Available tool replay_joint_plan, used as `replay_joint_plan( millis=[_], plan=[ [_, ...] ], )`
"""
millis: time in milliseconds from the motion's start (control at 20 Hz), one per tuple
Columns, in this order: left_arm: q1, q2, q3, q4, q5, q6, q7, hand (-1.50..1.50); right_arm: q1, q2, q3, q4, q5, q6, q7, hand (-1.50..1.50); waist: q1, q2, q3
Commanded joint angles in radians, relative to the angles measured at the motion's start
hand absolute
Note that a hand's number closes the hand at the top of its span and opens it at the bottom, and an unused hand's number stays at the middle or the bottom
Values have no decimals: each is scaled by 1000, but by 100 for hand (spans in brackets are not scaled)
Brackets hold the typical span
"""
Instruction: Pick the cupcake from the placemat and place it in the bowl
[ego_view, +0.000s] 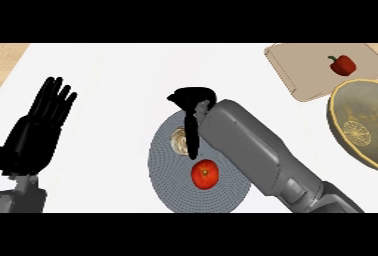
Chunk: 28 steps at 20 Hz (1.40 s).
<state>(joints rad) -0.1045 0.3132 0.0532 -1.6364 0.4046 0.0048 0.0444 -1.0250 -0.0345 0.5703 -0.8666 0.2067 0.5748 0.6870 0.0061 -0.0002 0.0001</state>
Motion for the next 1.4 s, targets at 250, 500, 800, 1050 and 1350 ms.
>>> replay_joint_plan(
  millis=[250, 500, 800, 1050, 1350],
  plan=[
    [-67, -76, -49, 34, -72, 40, 22, 0, 47, 33, -5, 35, 101, -12, -45, -150, 5, 4, 0],
    [-24, -49, 12, 25, -50, -13, 5, 0, 80, 34, 29, 91, 142, -36, -117, -150, 12, 3, 0],
    [25, -50, 43, 30, -30, -72, -32, 0, 89, 26, 23, 141, 160, -15, -168, -150, 7, 2, 0],
    [-27, -50, 44, 57, -39, -69, -7, 0, 36, 34, 140, 145, 136, -23, -220, 150, 18, 5, 0],
    [-13, -52, 54, 41, -34, -78, 6, 0, 3, 34, 211, 220, 192, -55, -327, 150, 26, 7, 0]
  ],
)
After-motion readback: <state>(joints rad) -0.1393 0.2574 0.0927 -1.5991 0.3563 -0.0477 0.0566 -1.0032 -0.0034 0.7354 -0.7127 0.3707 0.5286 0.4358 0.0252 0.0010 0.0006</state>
